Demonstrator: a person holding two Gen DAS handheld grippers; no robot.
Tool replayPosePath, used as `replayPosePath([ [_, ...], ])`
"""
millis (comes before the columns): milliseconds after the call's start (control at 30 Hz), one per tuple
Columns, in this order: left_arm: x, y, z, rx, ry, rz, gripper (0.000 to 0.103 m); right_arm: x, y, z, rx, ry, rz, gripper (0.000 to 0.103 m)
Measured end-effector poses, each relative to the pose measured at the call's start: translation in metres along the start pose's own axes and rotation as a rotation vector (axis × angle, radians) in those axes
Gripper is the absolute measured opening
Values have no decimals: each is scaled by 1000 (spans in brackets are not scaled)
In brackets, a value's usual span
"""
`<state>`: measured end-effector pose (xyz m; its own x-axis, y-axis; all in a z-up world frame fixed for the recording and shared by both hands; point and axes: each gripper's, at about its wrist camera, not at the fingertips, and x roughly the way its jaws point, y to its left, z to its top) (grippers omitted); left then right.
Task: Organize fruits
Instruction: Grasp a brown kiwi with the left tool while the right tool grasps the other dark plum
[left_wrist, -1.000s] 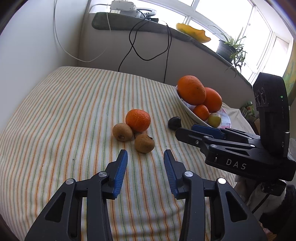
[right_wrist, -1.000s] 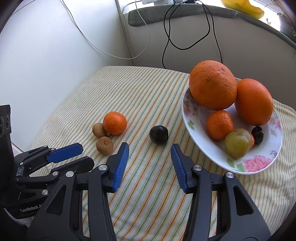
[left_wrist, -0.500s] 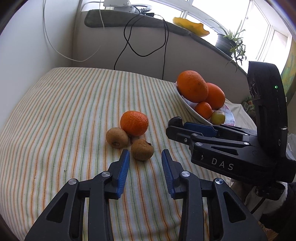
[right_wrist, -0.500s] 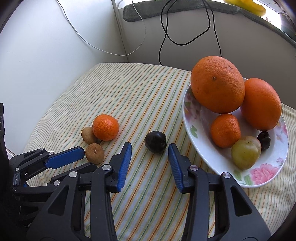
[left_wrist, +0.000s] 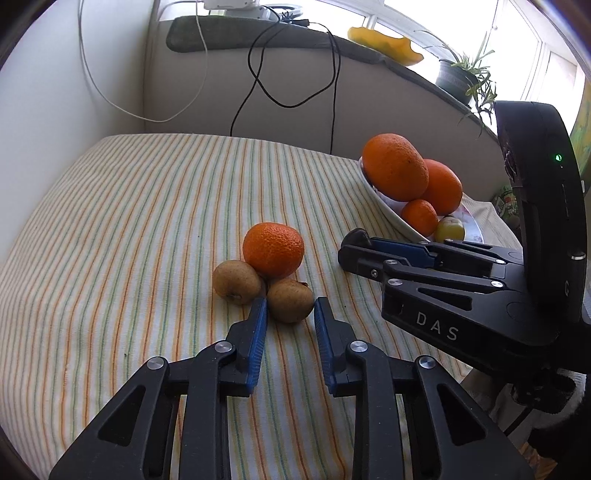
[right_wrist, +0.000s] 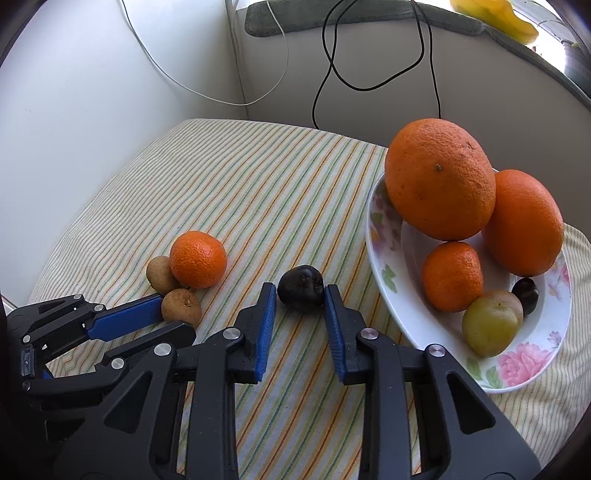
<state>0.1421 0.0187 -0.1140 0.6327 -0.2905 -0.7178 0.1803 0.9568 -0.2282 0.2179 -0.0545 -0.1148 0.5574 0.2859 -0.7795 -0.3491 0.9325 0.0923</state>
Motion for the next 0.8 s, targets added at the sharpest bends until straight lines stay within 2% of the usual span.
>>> replayPosePath([
  [267, -5, 1, -1, -7, -19, -13, 24, -4, -1, -2, -2, -16, 12, 25],
  [800, -30, -3, 1, -19, -67, -41, 24, -42, -4, -15, 13, -73, 63, 25],
])
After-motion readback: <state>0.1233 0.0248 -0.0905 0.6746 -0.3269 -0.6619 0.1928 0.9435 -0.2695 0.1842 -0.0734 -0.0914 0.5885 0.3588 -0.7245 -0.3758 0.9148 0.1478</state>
